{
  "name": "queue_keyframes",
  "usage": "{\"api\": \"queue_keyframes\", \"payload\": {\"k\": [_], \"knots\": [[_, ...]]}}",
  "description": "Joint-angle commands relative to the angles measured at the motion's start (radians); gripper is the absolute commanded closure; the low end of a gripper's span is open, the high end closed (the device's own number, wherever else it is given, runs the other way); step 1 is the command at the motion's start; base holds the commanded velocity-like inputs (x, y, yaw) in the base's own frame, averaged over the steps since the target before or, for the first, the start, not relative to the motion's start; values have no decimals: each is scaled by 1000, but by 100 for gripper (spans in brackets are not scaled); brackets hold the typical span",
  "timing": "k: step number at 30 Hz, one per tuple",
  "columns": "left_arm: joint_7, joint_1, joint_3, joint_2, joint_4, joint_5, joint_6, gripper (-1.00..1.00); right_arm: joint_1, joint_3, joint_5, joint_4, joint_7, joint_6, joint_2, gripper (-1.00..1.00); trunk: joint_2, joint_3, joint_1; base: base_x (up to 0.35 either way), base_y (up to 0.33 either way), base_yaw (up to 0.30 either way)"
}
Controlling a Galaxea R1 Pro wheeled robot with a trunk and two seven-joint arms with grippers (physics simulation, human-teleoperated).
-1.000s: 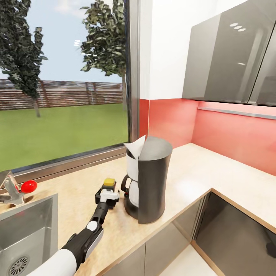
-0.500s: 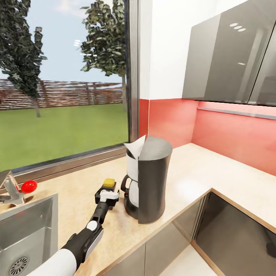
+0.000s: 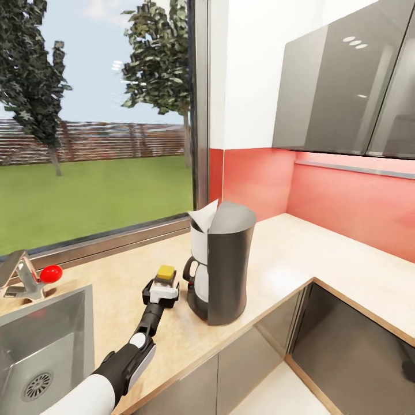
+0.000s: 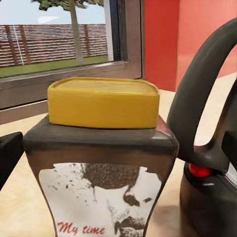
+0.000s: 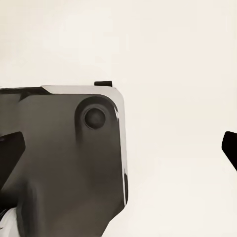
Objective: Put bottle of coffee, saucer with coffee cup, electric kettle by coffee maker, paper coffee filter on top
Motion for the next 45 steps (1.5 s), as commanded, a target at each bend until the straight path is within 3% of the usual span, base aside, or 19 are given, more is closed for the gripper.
{"api": "queue_keyframes", "payload": {"k": [1,8,24,30,36,38,43,45], "knots": [[6,-1,-8,1,1,10,-4,-100,0,-5,0,1,0,-4,0,-100,-1,0,0,0,0,0],[6,-1,-8,1,1,10,-3,-100,0,-6,0,1,1,-4,1,-100,-1,0,0,-77,-22,0],[10,-1,-5,1,1,8,0,-100,0,-7,0,1,-1,-3,1,-100,-1,0,0,-272,-149,2],[10,1,-7,1,10,12,-1,-100,0,-7,0,1,-1,-2,1,-100,-1,0,0,-276,-169,210],[9,126,-12,0,-7,13,-20,-100,0,-7,0,1,-1,-2,1,-100,-1,0,0,-275,-156,275],[8,179,-15,0,-11,6,-106,-100,0,-7,0,1,-1,-3,2,-100,-1,0,0,-186,-103,277],[7,269,-18,8,-14,3,-207,-100,0,-6,0,1,-1,-2,4,-100,-1,0,0,-63,-28,277],[7,281,-18,9,-14,2,-234,-100,0,-6,0,1,-1,-2,4,-100,-1,0,0,-6,-2,277]]}}
